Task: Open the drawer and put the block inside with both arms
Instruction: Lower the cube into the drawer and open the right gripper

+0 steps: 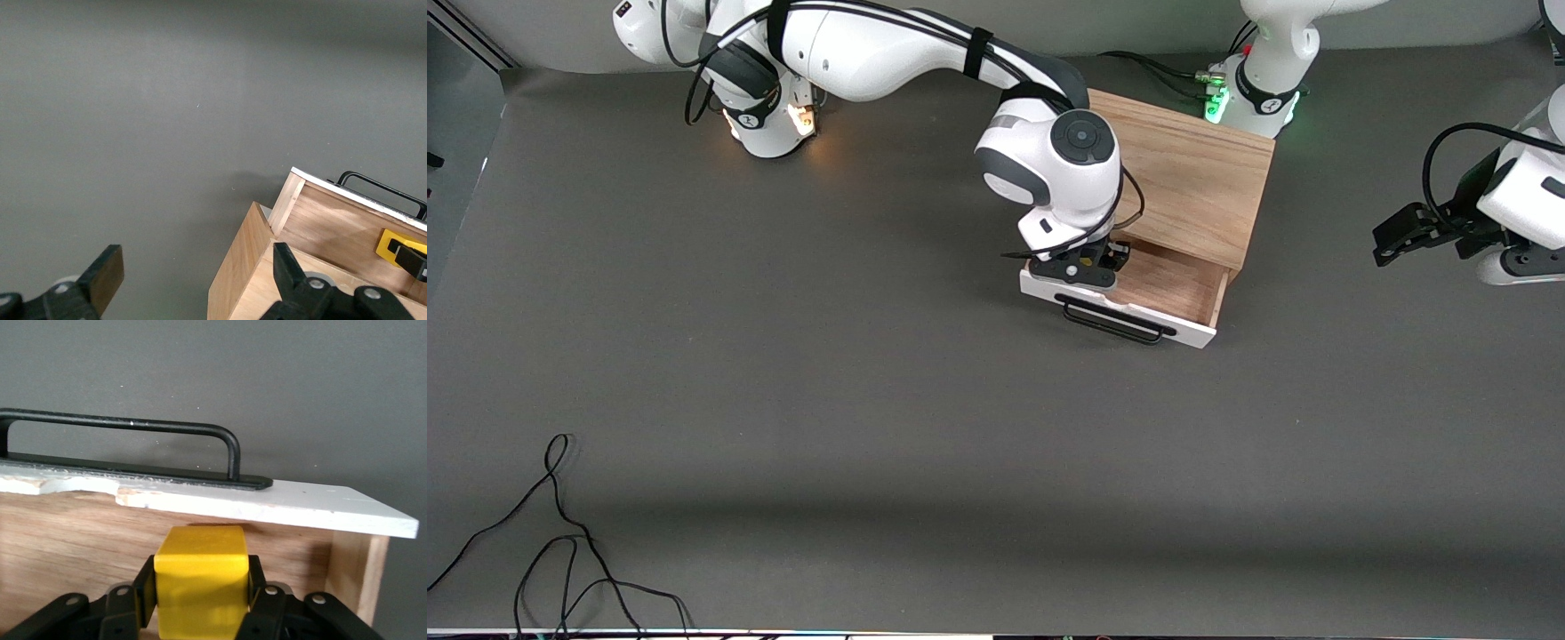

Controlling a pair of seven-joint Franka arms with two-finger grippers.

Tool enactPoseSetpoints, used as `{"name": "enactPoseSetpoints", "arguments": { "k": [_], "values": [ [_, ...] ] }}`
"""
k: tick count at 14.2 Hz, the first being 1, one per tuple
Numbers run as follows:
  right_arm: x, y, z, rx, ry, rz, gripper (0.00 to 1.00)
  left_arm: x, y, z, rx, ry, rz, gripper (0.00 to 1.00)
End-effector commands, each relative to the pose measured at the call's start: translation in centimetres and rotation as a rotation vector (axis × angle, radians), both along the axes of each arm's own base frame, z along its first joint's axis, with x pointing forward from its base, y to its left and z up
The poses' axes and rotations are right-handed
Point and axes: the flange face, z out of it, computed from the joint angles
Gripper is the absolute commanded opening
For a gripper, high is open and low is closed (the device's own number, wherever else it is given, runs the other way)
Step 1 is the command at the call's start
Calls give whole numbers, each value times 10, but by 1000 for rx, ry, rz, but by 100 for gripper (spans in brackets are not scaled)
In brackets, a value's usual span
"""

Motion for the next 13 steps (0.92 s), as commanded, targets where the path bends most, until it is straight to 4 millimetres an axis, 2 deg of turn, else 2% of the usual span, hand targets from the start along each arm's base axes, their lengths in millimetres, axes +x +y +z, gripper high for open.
{"name": "enactPoseSetpoints", "arguments": {
  "k": [1,5,7,8,10,11,13],
  "values": [
    [-1,5,0,2,-43,-15,99,-3,-5,4,1,32,-16,100],
    [0,4,18,5,-62,-13,100,-4,-9,5,2,35,-23,100],
    [5,-5,45,-10,-67,-24,100,-5,-19,4,5,36,-39,100],
    [9,-13,63,-22,-69,-30,100,-7,-32,4,16,36,-63,100],
    [36,-54,115,-29,-72,-82,100,-7,-31,4,38,34,-64,100],
    [43,-70,134,-17,-60,-87,100,-7,-30,4,38,34,-64,100],
    [71,-137,170,-9,-13,-175,100,-6,-26,4,37,34,-60,100]
  ]
}}
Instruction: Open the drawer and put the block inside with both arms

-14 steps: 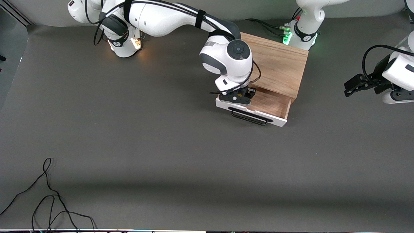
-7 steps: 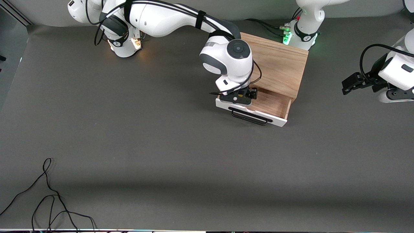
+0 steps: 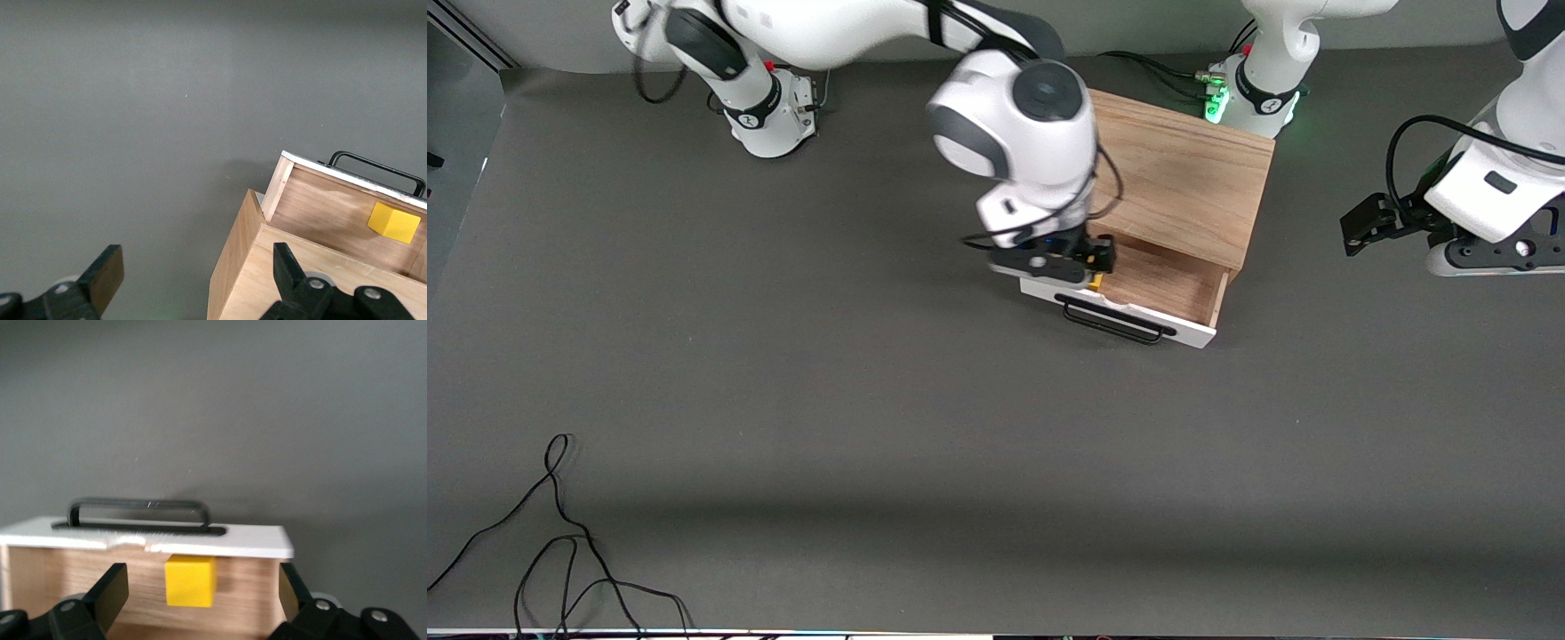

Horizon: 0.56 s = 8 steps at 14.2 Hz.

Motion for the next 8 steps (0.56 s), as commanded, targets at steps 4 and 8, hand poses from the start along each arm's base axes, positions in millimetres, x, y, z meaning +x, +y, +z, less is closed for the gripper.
{"name": "enactPoseSetpoints", "arguments": {
  "k": [4,8],
  "values": [
    [67,-206,86,3,6,14,100,1,3,6,17,4,3,100],
    [87,-349,125,9,-35,89,100,1,5,6,15,3,-5,100]
  ]
}}
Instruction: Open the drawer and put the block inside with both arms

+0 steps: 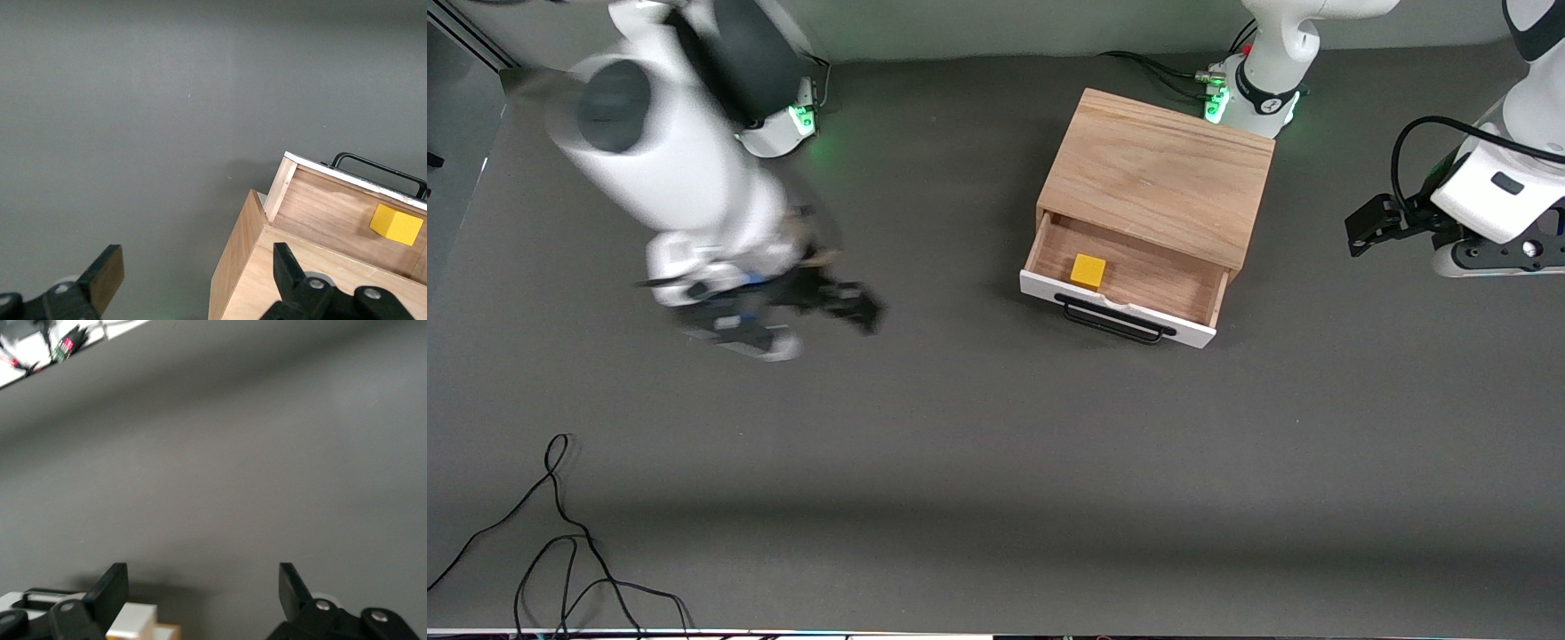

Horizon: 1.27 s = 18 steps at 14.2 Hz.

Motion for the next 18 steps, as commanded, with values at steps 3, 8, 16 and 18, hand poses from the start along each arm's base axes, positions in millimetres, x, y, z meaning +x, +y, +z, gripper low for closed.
{"name": "enactPoseSetpoints", "arguments": {
  "k": [3,8,16,18],
  "values": [
    [-19,-150,34,-30,-18,69,100,2,4,6,13,0,-13,100],
    [-38,-223,63,-74,-6,124,100,3,-5,7,-6,-16,-25,100],
    [-34,-241,53,-79,16,239,100,5,-11,3,-8,-32,-35,100],
    [-34,-241,53,-79,18,235,100,5,-9,3,-8,-31,-32,100]
  ]
}}
